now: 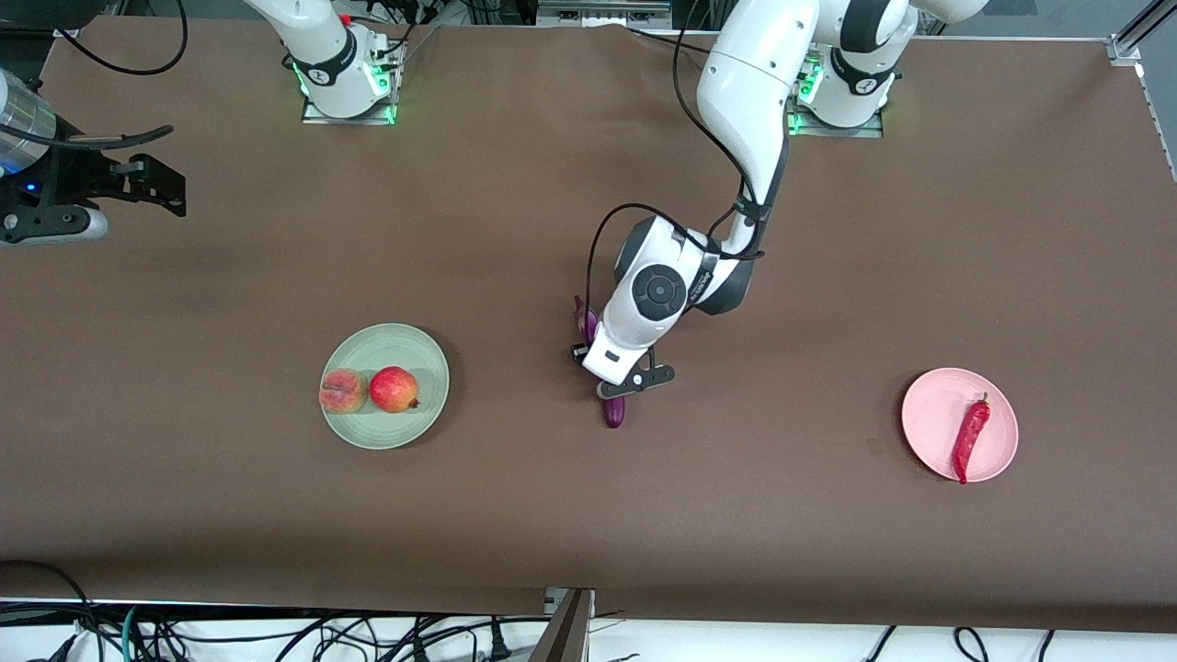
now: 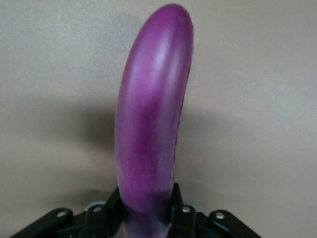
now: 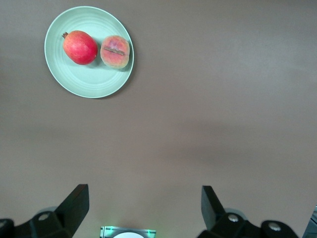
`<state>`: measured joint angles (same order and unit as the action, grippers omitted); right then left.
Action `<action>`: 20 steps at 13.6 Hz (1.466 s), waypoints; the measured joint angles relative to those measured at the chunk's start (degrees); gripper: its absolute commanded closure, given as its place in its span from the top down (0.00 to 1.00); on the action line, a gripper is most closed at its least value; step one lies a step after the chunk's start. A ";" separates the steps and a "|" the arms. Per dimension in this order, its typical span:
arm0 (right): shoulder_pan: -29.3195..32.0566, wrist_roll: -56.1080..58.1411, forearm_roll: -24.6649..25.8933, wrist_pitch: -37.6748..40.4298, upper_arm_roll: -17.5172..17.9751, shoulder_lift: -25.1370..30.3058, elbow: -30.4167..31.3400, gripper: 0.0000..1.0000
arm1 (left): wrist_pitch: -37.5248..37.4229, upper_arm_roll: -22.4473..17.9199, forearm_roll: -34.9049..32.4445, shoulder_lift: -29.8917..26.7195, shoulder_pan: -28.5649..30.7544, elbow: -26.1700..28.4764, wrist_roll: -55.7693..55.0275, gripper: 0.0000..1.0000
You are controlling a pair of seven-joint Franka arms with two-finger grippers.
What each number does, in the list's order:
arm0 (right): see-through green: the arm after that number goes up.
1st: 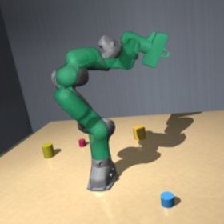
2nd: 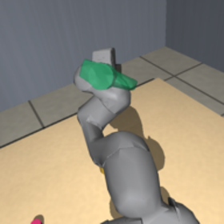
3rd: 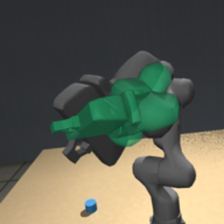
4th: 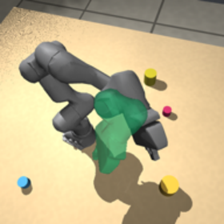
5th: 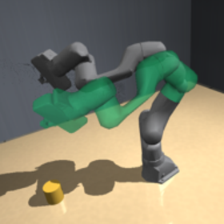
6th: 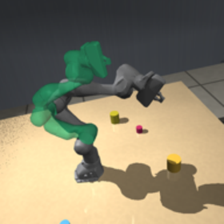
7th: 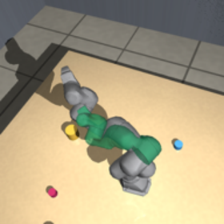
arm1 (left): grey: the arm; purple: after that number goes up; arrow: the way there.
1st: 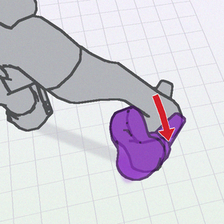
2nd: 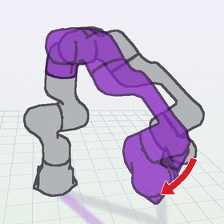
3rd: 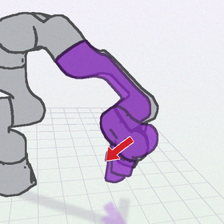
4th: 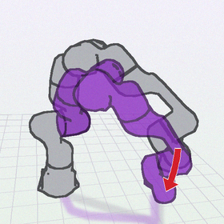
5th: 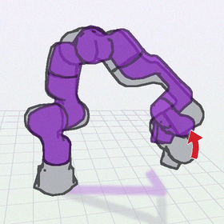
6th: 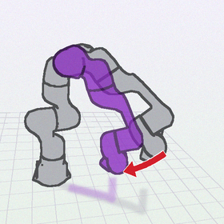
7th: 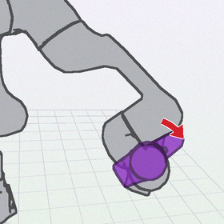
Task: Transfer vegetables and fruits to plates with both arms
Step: 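Grasp the purple eggplant with the left gripper and lift it, then lower the eggplant onto the pink plate and open the left gripper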
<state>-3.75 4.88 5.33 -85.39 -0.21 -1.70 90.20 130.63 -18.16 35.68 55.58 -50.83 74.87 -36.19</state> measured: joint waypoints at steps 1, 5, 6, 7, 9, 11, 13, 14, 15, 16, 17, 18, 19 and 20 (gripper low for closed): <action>0.12 0.30 -0.04 0.01 -0.37 -0.10 0.01 1.00 | 0.02 -0.45 -0.04 -0.04 0.19 -0.08 1.07 0.00; 0.25 0.33 -0.18 0.00 -0.58 -0.24 0.08 1.00 | -10.23 -2.30 -0.07 -3.41 10.76 -1.37 18.84 0.00; 0.26 0.33 -0.18 -0.01 -0.59 -0.30 0.09 1.00 | -14.22 -2.45 -0.10 -4.67 15.13 -1.97 25.38 0.00; 0.31 0.33 -0.18 -0.01 -0.68 -0.42 0.11 1.00 | -19.02 -2.51 -0.14 -5.82 20.51 -3.10 33.40 0.00; 0.44 0.33 -0.18 -0.02 -1.16 -0.71 0.11 1.00 | -25.88 -2.45 -0.57 -6.87 29.65 -4.80 48.70 0.00; 0.52 0.43 -0.28 -0.01 -1.34 -0.91 0.11 1.00 | -29.02 -2.08 -3.57 -6.89 36.46 -5.12 63.13 0.00; 0.52 0.62 -0.34 -0.02 -1.34 -0.94 0.11 1.00 | -29.48 -1.64 -7.30 -6.63 40.46 -5.11 73.32 0.00; 0.52 0.62 -0.41 -0.03 -1.33 -0.95 0.11 1.00 | -29.46 -1.60 -9.53 -6.27 41.56 -5.09 76.03 0.00; 0.52 0.62 -0.61 -0.08 -1.33 -0.96 0.10 1.00 | -28.72 -1.54 -11.67 -5.68 42.44 -5.07 78.32 0.00; 0.52 0.62 -1.00 -0.15 -1.34 -0.97 0.09 1.00 | -26.47 -1.49 -12.99 -4.90 43.29 -5.06 81.23 0.00; 0.52 0.62 -1.44 -0.20 -1.34 -0.98 0.06 1.00 | -23.88 -1.49 -13.38 -3.95 44.29 -5.00 84.69 0.00; 0.54 0.62 -1.79 -0.24 -1.34 -0.99 0.04 1.00 | -21.98 -1.51 -13.39 -3.04 45.45 -4.99 87.54 0.00; 0.60 0.62 -1.92 -0.27 -1.35 -0.99 0.01 1.00 | -20.90 -1.49 -13.39 -2.30 46.69 -4.99 89.32 0.00; 0.70 0.62 -2.00 -0.28 -1.38 -0.99 0.00 1.00 | -20.26 -1.48 -13.39 -1.82 47.81 -4.99 90.65 0.00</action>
<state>-3.05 5.50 3.33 -85.68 -1.59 -2.70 90.21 110.37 -19.63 22.28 53.76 -3.02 69.88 54.47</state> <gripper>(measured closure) 0.000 0.656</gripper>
